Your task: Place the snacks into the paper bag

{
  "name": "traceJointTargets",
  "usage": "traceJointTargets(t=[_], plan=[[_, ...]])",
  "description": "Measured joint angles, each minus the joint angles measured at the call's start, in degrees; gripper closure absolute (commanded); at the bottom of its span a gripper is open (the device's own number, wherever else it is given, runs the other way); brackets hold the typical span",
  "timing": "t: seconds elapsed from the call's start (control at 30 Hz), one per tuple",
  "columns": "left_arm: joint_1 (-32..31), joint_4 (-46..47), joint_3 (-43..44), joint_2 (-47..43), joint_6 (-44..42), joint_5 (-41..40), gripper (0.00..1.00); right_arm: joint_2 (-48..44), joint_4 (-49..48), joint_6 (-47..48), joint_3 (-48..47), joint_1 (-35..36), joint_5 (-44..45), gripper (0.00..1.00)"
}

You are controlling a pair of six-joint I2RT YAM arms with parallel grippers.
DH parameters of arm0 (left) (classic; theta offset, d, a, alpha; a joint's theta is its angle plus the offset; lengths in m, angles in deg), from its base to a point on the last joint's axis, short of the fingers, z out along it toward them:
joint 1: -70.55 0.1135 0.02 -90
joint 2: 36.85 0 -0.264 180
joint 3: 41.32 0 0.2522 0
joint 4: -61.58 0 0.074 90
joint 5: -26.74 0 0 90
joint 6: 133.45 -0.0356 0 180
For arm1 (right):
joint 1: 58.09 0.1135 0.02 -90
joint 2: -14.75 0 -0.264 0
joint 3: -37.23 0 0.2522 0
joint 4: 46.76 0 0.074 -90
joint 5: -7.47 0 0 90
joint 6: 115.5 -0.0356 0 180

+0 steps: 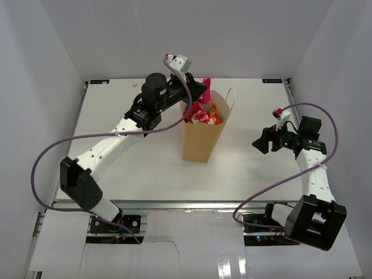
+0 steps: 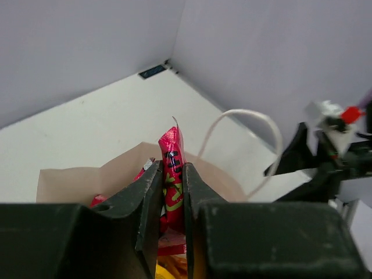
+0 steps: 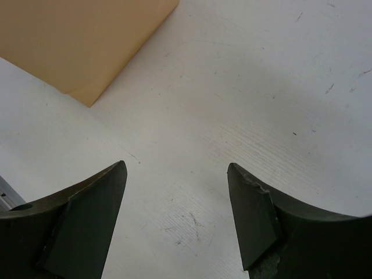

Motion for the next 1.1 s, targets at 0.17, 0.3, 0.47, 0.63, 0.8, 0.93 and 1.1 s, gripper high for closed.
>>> traceJointTargets(t=[0.17, 0.3, 0.47, 0.63, 0.8, 0.93, 1.1], plan=[[0.09, -4.70, 2.08, 7.76, -1.16, -2.38, 0.63, -3.43, 0.24, 0.07, 0.07, 0.00, 0.07, 0.24], [-0.11, -7.10, 2.80, 9.25, -1.49, -2.03, 0.37, -5.42, 0.79, 0.15, 0.35, 0.00, 0.39, 0.24], [-0.33, -7.41, 6.80, 8.98, -0.55, -0.94, 0.20, -5.64, 2.16, 0.39, 0.31, 0.00, 1.03, 0.20], [-0.37, -7.96, 8.37, 5.62, 0.50, -0.09, 0.07, -5.66, 3.85, -0.11, -0.74, 0.00, 3.39, 0.09], [-0.37, -8.92, -1.42, -8.85, -0.15, -4.20, 0.02, -6.95, 2.86, -4.20, -3.45, 0.00, 9.18, 0.10], [-0.37, -11.21, -14.97, -25.24, -1.07, -12.90, 0.02, -8.55, 0.83, -9.05, -5.03, 0.00, 15.21, 0.10], [-0.31, -16.70, -27.32, -38.66, -0.72, -22.01, 0.02, -9.33, -0.09, -13.11, -5.77, 0.00, 21.70, 0.10]])
